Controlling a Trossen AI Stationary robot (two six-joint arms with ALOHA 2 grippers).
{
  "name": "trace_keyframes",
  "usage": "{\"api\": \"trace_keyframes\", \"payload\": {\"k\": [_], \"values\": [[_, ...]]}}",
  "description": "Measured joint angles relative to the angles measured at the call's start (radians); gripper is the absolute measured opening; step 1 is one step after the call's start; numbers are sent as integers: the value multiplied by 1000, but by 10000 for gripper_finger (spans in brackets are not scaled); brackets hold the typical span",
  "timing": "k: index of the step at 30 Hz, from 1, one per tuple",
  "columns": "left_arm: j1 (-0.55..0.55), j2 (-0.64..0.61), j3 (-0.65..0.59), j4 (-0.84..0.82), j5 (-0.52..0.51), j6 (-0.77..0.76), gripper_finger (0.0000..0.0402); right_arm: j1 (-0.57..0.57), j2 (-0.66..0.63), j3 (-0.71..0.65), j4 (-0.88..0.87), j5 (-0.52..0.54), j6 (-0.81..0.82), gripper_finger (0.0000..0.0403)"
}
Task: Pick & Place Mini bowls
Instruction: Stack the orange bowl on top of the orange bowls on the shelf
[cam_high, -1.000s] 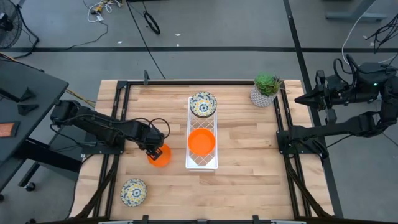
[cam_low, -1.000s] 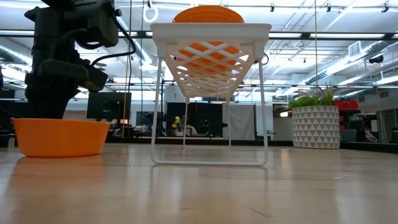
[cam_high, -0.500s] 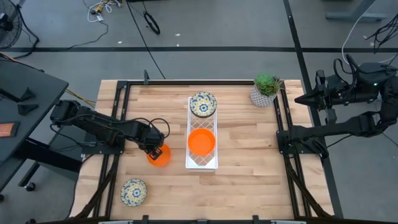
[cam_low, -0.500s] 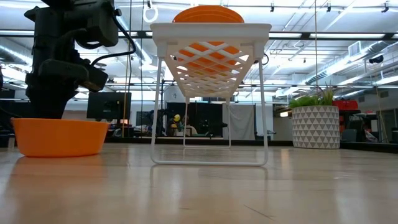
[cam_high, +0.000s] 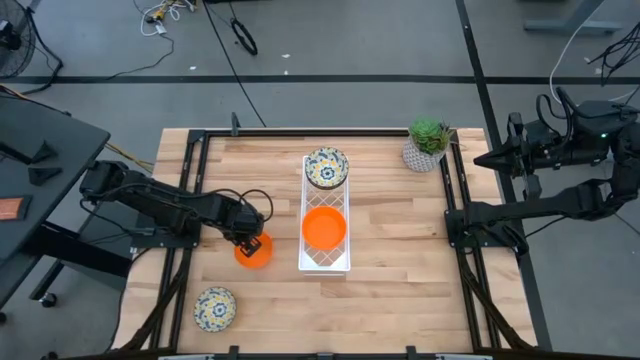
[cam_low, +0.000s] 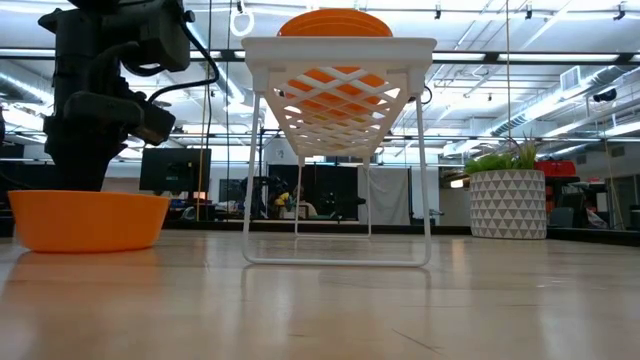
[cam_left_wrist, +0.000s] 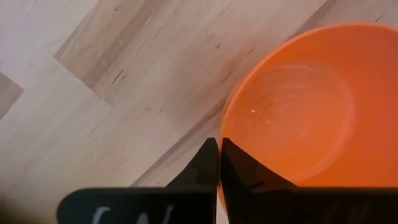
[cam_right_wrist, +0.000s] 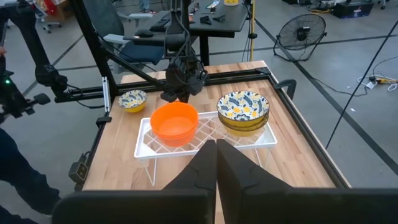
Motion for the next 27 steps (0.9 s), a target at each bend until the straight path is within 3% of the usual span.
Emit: {"api": "trace_keyframes", "payload": {"k": [12,20,27], "values": [[6,-121,10,-64,85,8,3,0,0,0,0,0,0,11],[24,-148,138,-244,85,21,3,0,0,0,0,0,0,11],[46,-148,251,-288,86,60,4,0,0,0,0,0,0,11]]}}
